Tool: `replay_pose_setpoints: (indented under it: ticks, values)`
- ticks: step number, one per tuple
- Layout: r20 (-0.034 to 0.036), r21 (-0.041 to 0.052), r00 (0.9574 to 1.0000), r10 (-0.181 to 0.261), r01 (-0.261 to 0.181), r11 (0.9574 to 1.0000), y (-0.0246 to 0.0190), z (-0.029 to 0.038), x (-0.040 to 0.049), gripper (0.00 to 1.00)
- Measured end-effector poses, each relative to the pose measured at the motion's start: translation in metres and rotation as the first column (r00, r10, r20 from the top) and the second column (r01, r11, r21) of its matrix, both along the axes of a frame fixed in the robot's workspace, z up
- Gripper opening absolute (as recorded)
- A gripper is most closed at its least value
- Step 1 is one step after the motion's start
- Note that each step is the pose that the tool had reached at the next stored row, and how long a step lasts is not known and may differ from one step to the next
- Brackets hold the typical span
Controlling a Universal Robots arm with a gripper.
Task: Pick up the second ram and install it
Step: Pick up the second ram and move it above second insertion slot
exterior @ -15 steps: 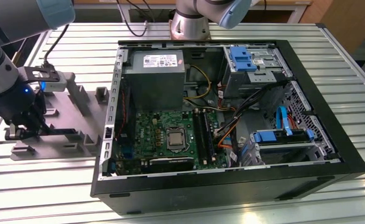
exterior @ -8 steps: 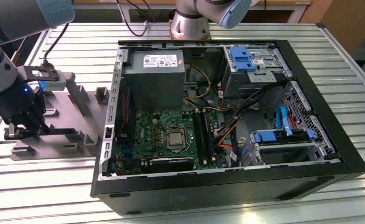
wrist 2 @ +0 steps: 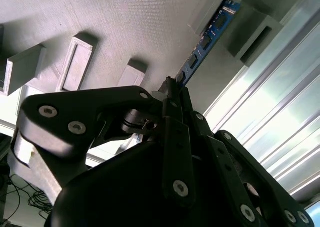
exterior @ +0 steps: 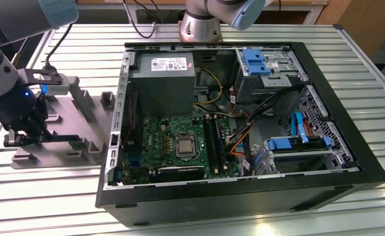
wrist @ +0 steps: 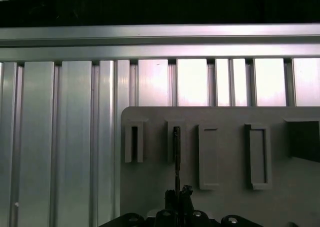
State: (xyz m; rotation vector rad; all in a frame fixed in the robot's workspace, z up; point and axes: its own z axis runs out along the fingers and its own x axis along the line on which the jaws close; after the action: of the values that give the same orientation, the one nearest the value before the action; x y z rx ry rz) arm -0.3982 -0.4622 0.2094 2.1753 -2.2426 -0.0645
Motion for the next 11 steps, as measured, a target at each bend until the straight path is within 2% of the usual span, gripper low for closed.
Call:
replay_pose_setpoints:
  ticks: [11]
  values:
    - [0.0, -0.0016, 1.0, 0.0, 0.0, 1.0, 0.0, 0.0024, 0.0, 0.14]
